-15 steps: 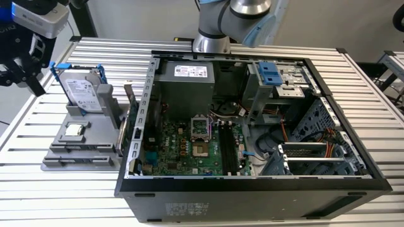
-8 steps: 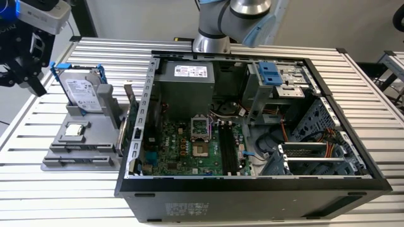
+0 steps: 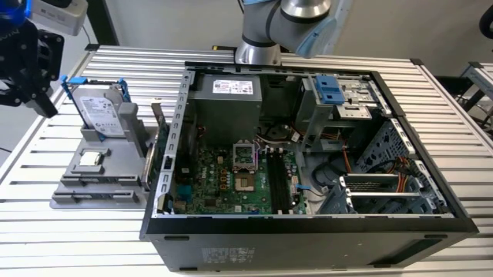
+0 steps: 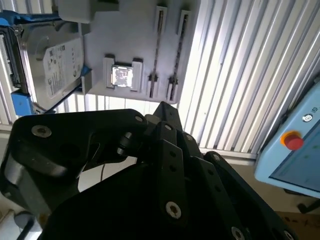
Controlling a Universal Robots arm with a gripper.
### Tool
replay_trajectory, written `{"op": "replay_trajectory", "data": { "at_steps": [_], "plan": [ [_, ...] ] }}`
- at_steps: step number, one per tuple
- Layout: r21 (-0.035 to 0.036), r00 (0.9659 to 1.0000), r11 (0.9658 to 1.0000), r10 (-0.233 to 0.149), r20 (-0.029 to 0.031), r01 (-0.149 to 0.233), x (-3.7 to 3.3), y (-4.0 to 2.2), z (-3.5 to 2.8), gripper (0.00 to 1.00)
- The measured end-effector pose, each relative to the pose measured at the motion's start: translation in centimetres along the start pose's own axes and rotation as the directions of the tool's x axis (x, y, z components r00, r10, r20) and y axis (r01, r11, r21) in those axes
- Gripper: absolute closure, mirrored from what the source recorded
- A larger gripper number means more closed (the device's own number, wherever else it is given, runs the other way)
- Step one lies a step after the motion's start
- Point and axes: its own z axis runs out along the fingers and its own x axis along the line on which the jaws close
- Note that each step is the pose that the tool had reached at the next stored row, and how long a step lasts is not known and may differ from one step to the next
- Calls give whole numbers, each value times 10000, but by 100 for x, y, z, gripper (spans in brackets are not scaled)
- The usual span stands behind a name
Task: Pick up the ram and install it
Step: 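Pick up the ram and move it above insertion slot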
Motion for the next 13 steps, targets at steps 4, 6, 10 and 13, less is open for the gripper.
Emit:
{"op": "replay_trajectory", "data": {
  "at_steps": [4, 6, 10, 13],
  "plan": [
    [50, 9993, 9993, -369, 13, 369, 1, -1, 0, 100],
    [72, 9984, 9984, -563, 17, 563, 1, -1, 0, 100],
    [97, 9958, 9957, -919, 18, 918, 3, -1, 0, 100],
    [122, 9924, 9924, -1226, 20, 1226, 3, -1, 0, 100]
  ]
}}
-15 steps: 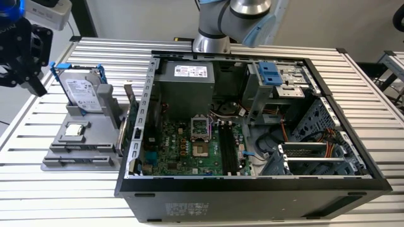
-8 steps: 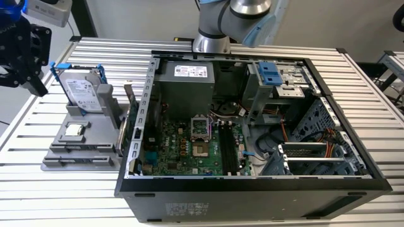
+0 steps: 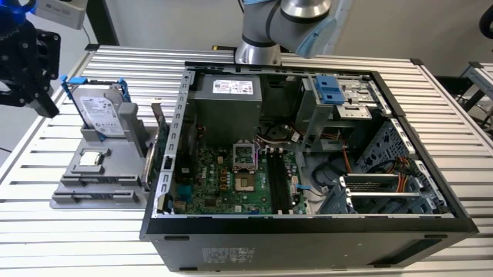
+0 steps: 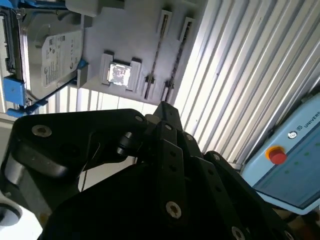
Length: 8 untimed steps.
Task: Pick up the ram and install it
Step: 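Pick up the ram and move it above insertion slot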
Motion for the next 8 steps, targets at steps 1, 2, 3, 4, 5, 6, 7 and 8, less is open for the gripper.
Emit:
{"op": "replay_trajectory", "data": {
  "at_steps": [1, 2, 3, 4, 5, 6, 7, 8],
  "plan": [
    [3, 9999, 9999, -119, 1, 119, 0, 0, 0, 100],
    [1, 9996, 9996, -295, -2, 295, 0, 0, 0, 100],
    [-4, 9988, 9988, -481, -4, 481, 0, 1, 0, 100],
    [-9, 9978, 9978, -659, -7, 659, 0, 1, 0, 100],
    [-13, 9965, 9965, -839, -8, 839, 0, 1, 1, 100],
    [-17, 9948, 9948, -1018, -9, 1018, 0, 1, 2, 100],
    [-24, 9928, 9928, -1201, -14, 1201, 0, 1, 0, 100],
    [-29, 9903, 9903, -1386, -15, 1386, 0, 1, 0, 100]
  ]
}}
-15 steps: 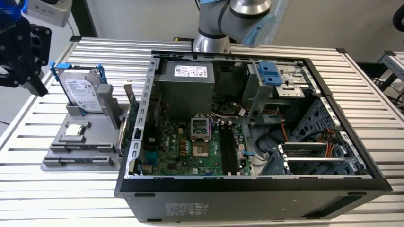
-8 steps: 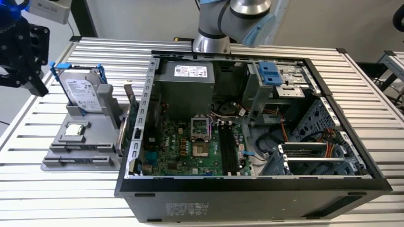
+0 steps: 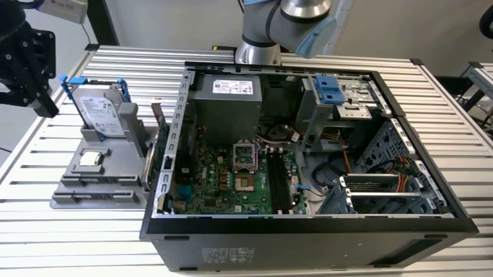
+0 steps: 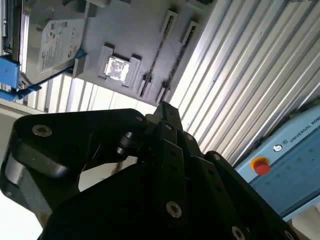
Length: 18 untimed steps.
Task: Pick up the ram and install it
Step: 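Pick up the ram and move it above insertion slot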
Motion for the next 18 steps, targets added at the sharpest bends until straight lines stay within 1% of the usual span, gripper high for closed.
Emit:
{"op": "replay_trajectory", "data": {
  "at_steps": [3, 4, 6, 7, 9, 10, 12, 14, 16, 17, 18],
  "plan": [
    [-15, 9986, 9986, -534, -8, 534, 0, -1, 0, 100],
    [-19, 9974, 9974, -714, -9, 714, 0, -1, 0, 100],
    [-29, 9941, 9941, -1081, -14, 1081, 0, 0, 0, 100],
    [-34, 9922, 9921, -1250, -15, 1250, 0, 0, 0, 100],
    [-44, 9868, 9868, -1622, -19, 1622, 0, 0, 0, 100],
    [-50, 9837, 9837, -1799, -21, 1799, 0, -1, 0, 100],
    [-60, 9764, 9764, -2158, -24, 2158, 0, -1, 0, 100],
    [-67, 9707, 9707, -2401, -25, 2401, 0, -1, 0, 100],
    [-71, 9674, 9674, -2534, -26, 2533, 0, 0, 0, 100],
    [-72, 9666, 9666, -2562, -27, 2562, 0, 0, 0, 100],
    [-72, 9666, 9666, -2562, -25, 2562, 0, 0, 0, 100]
  ]
}}
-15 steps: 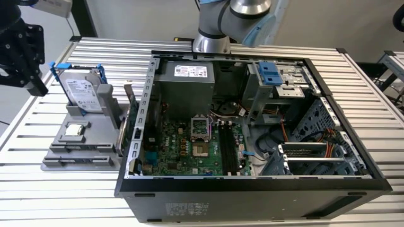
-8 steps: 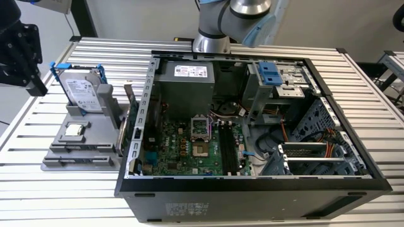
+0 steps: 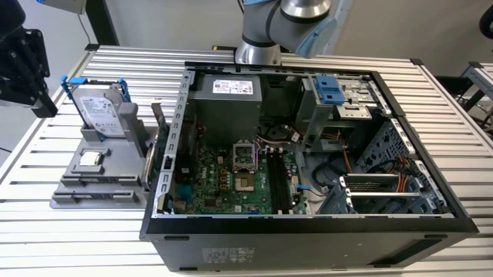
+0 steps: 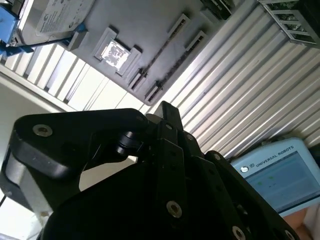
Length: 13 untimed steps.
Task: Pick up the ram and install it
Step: 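Pick up the ram and move it above insertion slot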
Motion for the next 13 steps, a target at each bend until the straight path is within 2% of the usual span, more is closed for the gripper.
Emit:
{"op": "replay_trajectory", "data": {
  "at_steps": [10, 11, 13],
  "plan": [
    [1, 10000, 10000, 20, 4, -20, -1, 0, 0, 100],
    [2, 10000, 10000, 20, 5, -20, 0, 0, 0, 0],
    [1, 10000, 10000, 20, 5, -20, 0, 0, 0, 0]
  ]
}}
